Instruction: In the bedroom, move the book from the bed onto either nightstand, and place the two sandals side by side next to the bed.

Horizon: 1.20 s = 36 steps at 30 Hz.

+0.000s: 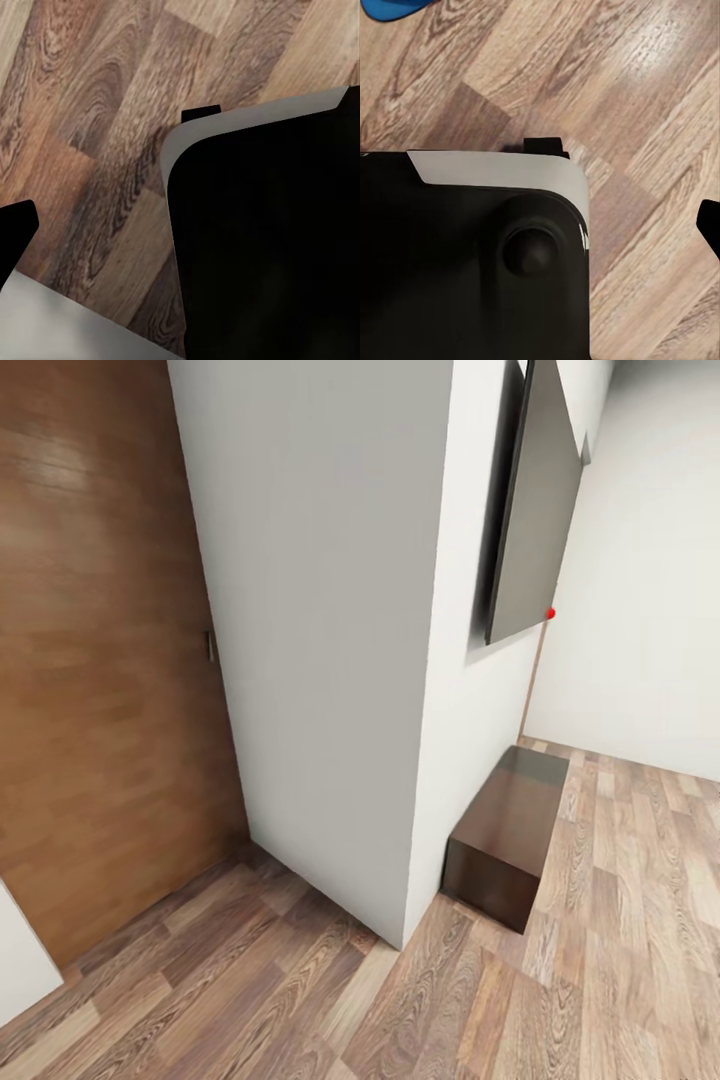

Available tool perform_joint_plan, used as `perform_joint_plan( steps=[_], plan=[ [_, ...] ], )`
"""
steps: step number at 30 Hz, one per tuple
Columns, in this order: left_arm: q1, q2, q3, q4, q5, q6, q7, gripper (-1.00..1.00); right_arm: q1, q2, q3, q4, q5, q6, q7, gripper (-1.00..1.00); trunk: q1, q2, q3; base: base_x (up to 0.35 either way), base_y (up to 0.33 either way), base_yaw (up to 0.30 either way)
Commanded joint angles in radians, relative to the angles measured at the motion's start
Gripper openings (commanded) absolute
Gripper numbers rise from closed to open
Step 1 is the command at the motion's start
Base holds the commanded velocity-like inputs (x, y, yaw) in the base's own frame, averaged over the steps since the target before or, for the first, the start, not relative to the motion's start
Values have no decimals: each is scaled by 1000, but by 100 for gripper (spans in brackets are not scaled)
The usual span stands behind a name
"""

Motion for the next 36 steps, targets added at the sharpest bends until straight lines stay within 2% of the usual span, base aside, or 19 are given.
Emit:
perform_joint_plan(
  steps=[1, 10, 24, 36],
  plan=[
    [-1, 0, -8, 1, -1, -3, 6, 100, -1, 0, -1, 1, 0, -3, -1, 100, 0, -1, -1, 0, 0, -57],
    [-1, 0, -8, 1, -1, -3, 6, 100, -1, 0, -1, 2, 0, -3, -1, 100, 0, -1, -1, 0, 0, -37],
    [-1, 0, -8, 1, -1, -3, 6, 100, -1, 0, -2, 1, 0, -3, -1, 100, 0, -1, -1, 0, 0, -175],
    [-1, 0, -8, 1, -1, -3, 6, 100, -1, 0, -3, 0, 0, -3, -1, 100, 0, -1, -1, 0, 0, -68]
  ],
)
